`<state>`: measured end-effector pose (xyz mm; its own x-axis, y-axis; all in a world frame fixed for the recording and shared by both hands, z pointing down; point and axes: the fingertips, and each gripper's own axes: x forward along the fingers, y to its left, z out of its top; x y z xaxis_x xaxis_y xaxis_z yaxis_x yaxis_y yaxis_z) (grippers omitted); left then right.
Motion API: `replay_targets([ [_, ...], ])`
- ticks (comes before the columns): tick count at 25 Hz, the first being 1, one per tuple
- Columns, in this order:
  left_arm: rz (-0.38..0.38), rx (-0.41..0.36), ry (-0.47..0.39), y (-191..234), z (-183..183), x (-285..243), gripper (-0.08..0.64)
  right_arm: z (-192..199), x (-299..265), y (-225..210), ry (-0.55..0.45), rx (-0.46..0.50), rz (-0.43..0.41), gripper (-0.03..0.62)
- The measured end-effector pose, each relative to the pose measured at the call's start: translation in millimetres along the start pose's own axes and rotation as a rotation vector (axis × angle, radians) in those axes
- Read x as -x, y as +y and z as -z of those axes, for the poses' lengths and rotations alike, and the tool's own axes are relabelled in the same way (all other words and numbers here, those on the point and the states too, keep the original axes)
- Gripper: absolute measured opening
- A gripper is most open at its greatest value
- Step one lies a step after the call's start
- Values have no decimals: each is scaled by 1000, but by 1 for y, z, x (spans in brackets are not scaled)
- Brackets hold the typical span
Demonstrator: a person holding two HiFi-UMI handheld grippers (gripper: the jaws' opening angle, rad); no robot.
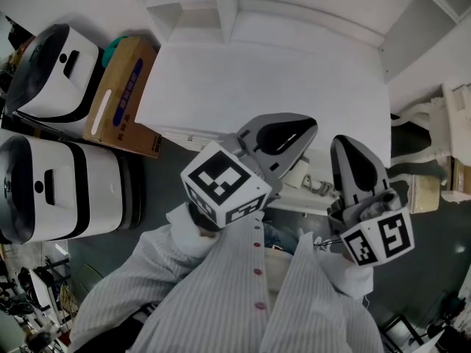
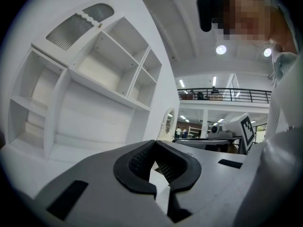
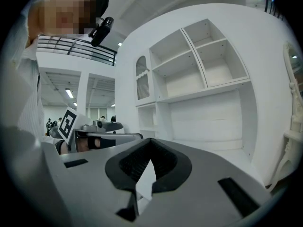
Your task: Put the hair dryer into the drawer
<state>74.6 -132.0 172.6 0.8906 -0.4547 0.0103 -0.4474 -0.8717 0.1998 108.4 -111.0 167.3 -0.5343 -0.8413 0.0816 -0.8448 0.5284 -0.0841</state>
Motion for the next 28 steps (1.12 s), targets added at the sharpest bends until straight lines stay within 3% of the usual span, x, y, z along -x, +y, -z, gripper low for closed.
replay_targets([
  [9, -2, 2, 8, -1, 2, -1, 9, 4, 2, -3, 16, -3, -4, 11],
  [14, 51, -36, 38, -7, -8, -10, 9, 9, 2, -5, 38, -13, -9, 11],
  [19, 34, -5, 2, 2, -23, -4, 9, 13, 5, -4, 54, -24, -3, 11],
  [23, 32, -19, 11, 11, -28, -1, 9, 14, 5, -4, 65, -22, 4, 11],
  [28, 47, 17, 13, 20, -31, -1, 9, 12, 4, -7, 65, -25, 18, 11],
])
